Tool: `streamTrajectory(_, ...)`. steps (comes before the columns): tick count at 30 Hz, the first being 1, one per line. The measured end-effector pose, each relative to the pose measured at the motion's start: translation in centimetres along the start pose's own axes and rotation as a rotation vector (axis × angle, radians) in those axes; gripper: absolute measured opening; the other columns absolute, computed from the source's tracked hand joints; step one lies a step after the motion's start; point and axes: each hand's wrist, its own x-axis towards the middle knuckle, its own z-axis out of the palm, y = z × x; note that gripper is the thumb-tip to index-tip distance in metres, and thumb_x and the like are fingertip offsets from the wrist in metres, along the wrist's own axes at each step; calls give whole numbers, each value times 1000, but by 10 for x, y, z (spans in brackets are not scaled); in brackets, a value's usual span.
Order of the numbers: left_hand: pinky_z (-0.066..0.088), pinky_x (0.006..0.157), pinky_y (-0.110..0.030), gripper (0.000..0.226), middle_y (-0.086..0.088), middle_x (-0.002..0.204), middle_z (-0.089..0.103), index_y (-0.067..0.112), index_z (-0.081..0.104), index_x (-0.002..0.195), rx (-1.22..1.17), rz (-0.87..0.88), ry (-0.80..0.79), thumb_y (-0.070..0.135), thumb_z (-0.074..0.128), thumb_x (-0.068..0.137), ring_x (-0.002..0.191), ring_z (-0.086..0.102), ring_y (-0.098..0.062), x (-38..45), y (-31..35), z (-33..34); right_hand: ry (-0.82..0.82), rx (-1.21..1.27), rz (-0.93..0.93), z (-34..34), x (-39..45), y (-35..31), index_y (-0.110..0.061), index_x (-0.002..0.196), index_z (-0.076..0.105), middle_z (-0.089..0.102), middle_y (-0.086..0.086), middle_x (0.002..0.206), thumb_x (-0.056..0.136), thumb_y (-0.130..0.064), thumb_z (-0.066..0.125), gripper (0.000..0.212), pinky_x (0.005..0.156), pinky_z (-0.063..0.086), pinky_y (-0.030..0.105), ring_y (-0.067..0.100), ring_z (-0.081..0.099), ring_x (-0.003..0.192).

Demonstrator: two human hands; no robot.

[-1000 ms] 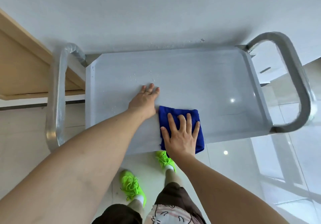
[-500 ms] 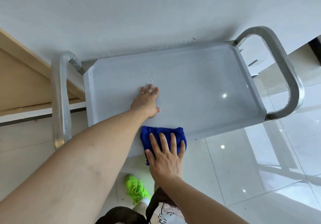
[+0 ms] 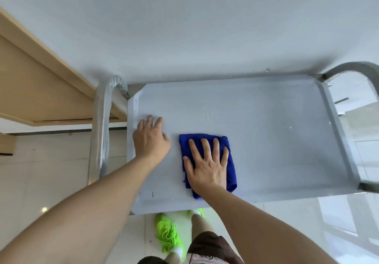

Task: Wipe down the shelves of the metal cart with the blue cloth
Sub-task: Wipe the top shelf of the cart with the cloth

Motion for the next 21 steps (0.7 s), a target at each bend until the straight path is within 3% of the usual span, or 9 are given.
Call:
streamTrajectory(5,31,114,-44,60,-9,158,30,20,40,146,-55,-37,-47,21,57,88,143,27,-32,4,-6,2,18,-10,-14,-4,42,-3,-40,154,25,30,1,157,100,-61,23,58,118,-12,54,36,7,150)
streamTrajectory(10,36,110,-46,59,-8,159,25,23,39,144,-95,-42,-53,20,62,89,142,27,-33,1,-8,7,42,-8,-27,-10,84,-9,-40,155,22,26,0,158,100,-62,21,59,118,-13,53,35,3,151)
streamTrajectory(21,22,117,-43,63,-1,164,14,29,29,149,-163,-60,-43,19,57,93,149,11,-29,-3,-12,17,122,-9,-18,-25,186,-44,-38,154,22,21,3,162,98,-60,20,60,119,-8,59,36,2,151)
